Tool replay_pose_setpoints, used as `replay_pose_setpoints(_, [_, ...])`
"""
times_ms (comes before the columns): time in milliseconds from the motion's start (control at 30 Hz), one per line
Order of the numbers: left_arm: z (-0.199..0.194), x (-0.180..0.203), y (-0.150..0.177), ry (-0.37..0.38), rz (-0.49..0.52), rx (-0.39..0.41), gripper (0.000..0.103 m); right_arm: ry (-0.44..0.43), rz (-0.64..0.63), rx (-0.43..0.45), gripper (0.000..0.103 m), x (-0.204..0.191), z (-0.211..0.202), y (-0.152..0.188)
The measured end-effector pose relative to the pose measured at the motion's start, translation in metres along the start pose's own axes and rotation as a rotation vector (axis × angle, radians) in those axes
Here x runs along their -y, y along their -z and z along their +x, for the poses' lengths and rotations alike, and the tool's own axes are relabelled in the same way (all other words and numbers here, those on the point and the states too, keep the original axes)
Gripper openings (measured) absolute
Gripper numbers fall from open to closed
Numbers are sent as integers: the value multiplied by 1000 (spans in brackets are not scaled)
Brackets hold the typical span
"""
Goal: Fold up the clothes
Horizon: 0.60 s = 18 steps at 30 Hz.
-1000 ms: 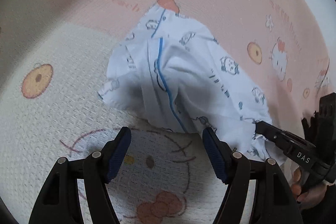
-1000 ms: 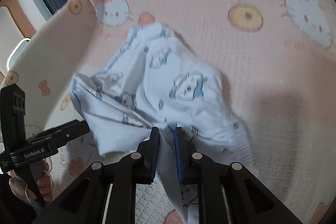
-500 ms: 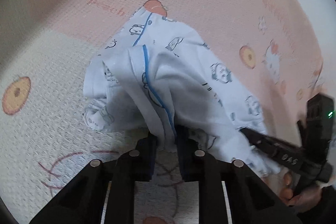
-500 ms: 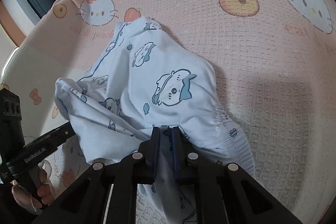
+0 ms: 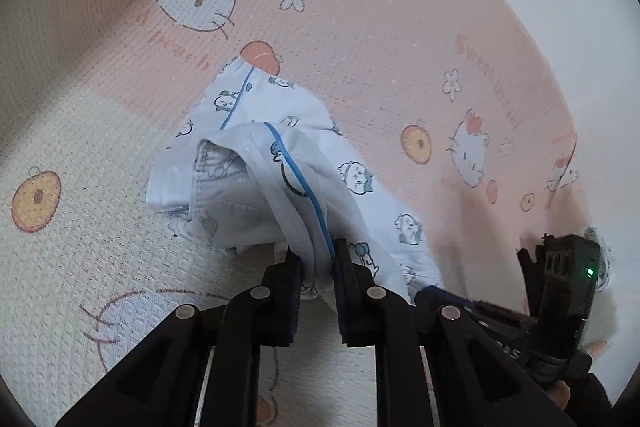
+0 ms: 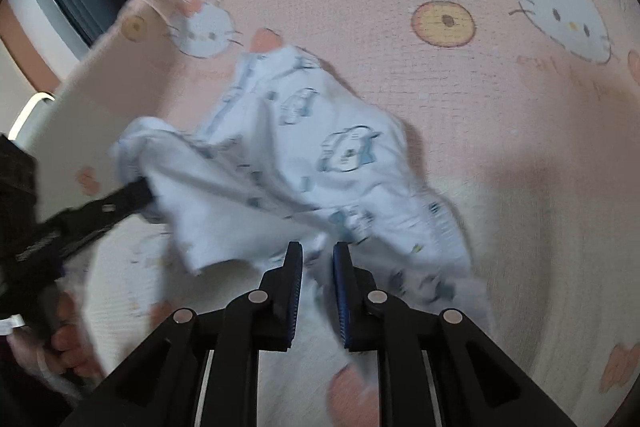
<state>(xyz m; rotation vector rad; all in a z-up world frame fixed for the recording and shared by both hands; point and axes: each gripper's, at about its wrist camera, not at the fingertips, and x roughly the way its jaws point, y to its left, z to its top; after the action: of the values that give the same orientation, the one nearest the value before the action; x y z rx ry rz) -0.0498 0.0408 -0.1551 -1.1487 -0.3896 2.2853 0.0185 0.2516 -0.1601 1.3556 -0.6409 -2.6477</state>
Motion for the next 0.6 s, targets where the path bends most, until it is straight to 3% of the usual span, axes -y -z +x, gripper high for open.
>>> replay_pose_setpoints(133, [-8,-1,-1,-2,-9,13,12,-125,2,6,15,-12,-5,3])
replay_pose_setpoints(267, [-20,1,2,-23,19,41,12,-135,-38,-28,15,-25,4,12])
replay_pose_setpoints(467, [-17,-6,4,-55,17,18,12,-177,-30,-64,15,-32,18,14])
replay_pose_setpoints(600, [-21,-14,5,-27,-26,34,12,-173,-52,-63,16,-35,22,14])
